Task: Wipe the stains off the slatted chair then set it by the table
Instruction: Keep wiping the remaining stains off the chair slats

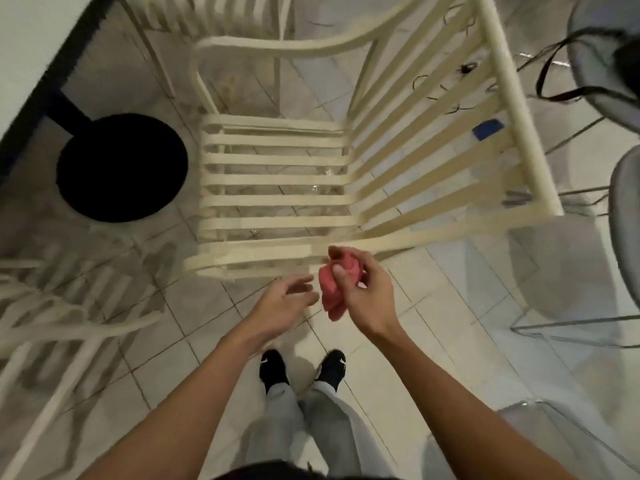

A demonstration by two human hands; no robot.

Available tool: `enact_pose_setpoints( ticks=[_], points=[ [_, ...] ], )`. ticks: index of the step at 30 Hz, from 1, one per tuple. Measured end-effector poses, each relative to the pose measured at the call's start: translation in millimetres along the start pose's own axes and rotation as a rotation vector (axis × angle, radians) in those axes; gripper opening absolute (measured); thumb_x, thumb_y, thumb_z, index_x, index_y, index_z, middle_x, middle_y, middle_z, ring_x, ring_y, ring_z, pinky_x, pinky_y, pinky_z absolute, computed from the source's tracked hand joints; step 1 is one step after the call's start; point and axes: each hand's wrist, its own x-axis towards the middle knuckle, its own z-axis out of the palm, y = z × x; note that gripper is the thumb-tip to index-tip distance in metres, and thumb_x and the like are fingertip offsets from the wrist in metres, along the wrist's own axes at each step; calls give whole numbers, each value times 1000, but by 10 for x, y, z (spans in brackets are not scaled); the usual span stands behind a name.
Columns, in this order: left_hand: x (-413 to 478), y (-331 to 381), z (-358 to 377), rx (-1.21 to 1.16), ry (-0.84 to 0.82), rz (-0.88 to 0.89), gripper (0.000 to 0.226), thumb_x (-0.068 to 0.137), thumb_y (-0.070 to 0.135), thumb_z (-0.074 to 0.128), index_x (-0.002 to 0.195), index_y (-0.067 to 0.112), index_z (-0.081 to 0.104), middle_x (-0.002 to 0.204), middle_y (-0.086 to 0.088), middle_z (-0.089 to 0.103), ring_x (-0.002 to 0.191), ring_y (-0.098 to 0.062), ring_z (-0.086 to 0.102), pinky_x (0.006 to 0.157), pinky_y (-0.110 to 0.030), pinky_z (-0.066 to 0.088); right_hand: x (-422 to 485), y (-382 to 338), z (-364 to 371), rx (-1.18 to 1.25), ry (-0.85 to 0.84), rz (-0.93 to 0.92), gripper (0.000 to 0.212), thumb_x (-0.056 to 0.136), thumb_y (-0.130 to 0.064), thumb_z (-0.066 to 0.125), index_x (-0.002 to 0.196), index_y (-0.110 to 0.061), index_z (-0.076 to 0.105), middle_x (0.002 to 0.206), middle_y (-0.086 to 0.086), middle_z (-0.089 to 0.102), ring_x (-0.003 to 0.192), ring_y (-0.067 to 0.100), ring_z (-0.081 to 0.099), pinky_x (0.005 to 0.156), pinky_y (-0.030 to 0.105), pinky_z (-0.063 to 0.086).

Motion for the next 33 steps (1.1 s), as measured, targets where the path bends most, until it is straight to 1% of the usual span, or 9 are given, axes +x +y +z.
enact_pose_setpoints(
  ticks=[3, 5, 10, 14, 21, 24, 26, 30, 33],
  points=[
    [-412, 448, -9, -33, -50, 61, 34, 95, 21, 64, 126, 32, 59, 116, 7, 69, 101, -12, 68, 86, -34, 53, -193, -465, -75, -31, 52, -119, 27, 94, -16, 67, 121, -22, 65, 118, -6, 70, 101, 21, 70, 77, 48, 61],
    [-596, 714, -44, -55, -88, 108, 33, 94, 21, 65, 126, 31, 61, 114, 6, 72, 99, -12, 71, 88, -38, 55, -268, -686, -136, -12, 89, -139, 28, 94, -17, 68, 121, -21, 65, 119, -9, 69, 109, 16, 67, 90, 46, 57],
    [-918, 1109, 77, 35, -86, 189, 20, 92, 30, 69, 112, 31, 68, 109, 5, 73, 90, -11, 73, 84, -36, 58, -479, -1052, -337, 79, 56, -117, 29, 97, -14, 64, 125, -10, 62, 121, -2, 69, 99, 4, 69, 74, 17, 55],
    [-950, 1374, 388, 61, 57, 247, 10, 92, 24, 70, 101, 21, 69, 103, -2, 71, 90, -20, 71, 77, -43, 61, -461, -1271, -698, 103, -32, -105, 28, 98, -8, 60, 124, -14, 63, 122, -8, 68, 107, 4, 66, 80, 18, 54],
    [-799, 1847, 1250, -84, 242, 368, 11, 95, 22, 65, 100, 31, 68, 95, 6, 72, 82, -16, 67, 63, -30, 54, -63, -1593, -1772, -19, -126, -108, 33, 95, -14, 66, 128, -16, 61, 116, 4, 62, 92, 6, 66, 68, 12, 53],
    [-715, 2003, 1588, -174, 356, 409, 16, 93, 30, 67, 108, 26, 68, 102, 1, 72, 93, -19, 69, 74, -36, 58, 158, -1718, -2125, -189, -209, -138, 48, 91, -18, 70, 136, -17, 54, 108, -7, 58, 98, 18, 64, 79, 23, 57],
    [-666, 2124, 1758, -225, 406, 420, 22, 93, 34, 66, 112, 25, 68, 104, -1, 72, 96, -22, 69, 75, -39, 58, 313, -1812, -2288, -314, -250, -228, 61, 84, -16, 72, 140, -21, 50, 113, -1, 53, 104, 20, 61, 93, 35, 56],
    [-526, 2311, 1957, -283, 416, 419, 27, 98, 31, 59, 122, 21, 65, 105, -2, 71, 86, -16, 68, 60, -24, 52, 580, -2056, -2552, -460, -501, -264, 72, 80, -13, 73, 144, -32, 44, 127, 4, 28, 133, 28, 33, 115, 32, 37],
    [-402, 2424, 2012, -345, 432, 415, 21, 100, 26, 57, 118, 24, 66, 100, -2, 72, 77, -14, 68, 53, -21, 50, 827, -2201, -2669, -593, -650, -370, 76, 77, -10, 77, 145, -27, 45, 114, -11, 27, 134, 28, 21, 117, 36, 33]
  ],
)
